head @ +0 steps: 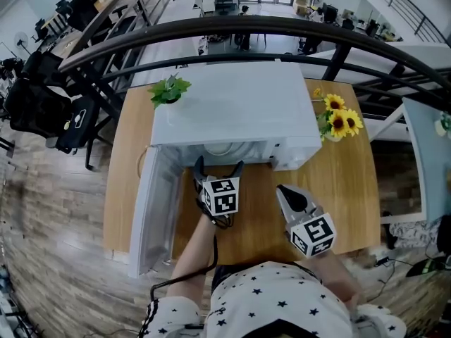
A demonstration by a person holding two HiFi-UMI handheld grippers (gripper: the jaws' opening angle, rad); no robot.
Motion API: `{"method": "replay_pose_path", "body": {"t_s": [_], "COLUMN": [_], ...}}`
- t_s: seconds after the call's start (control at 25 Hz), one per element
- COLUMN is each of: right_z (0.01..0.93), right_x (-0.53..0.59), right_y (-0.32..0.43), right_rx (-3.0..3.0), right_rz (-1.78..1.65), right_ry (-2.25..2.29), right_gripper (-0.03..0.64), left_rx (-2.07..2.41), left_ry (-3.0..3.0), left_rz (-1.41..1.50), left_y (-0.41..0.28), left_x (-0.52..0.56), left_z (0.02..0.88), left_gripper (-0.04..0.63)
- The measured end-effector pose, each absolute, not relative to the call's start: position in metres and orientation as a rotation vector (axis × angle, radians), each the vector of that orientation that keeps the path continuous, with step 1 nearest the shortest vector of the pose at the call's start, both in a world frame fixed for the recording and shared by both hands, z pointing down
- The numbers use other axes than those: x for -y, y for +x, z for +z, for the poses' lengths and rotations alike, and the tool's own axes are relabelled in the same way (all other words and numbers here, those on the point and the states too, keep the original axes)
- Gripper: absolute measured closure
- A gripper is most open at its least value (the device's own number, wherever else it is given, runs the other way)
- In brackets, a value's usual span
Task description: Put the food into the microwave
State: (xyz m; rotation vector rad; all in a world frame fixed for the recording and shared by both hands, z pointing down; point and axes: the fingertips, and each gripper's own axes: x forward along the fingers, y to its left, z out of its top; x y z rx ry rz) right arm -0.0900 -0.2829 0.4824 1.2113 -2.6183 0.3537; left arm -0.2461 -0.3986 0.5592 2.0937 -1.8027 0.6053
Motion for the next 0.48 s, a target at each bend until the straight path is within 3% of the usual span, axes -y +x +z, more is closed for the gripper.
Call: {"method": "replay_pose_path", "body": {"t_s": [0.28, 0.48], "right_z": [0.476, 0.471], "right_x": [0.254, 0.233], "right_y": [-0.067, -0.051], "right_rx": [2.635, 2.658], "right_rz": [0.342, 0.326], "right_ry": [1.195, 1.182], "right_gripper": [0.611, 0.611], "left_rx": [1.850, 1.940], "left_ry": [2.034, 1.968], "left_rz": [0.552, 0.526], "left_y": [-0.229, -0.223], "left_x": [0.356, 0.324], "left_z": [0.549, 0.539], "left_gripper": [0.076, 0.207]}}
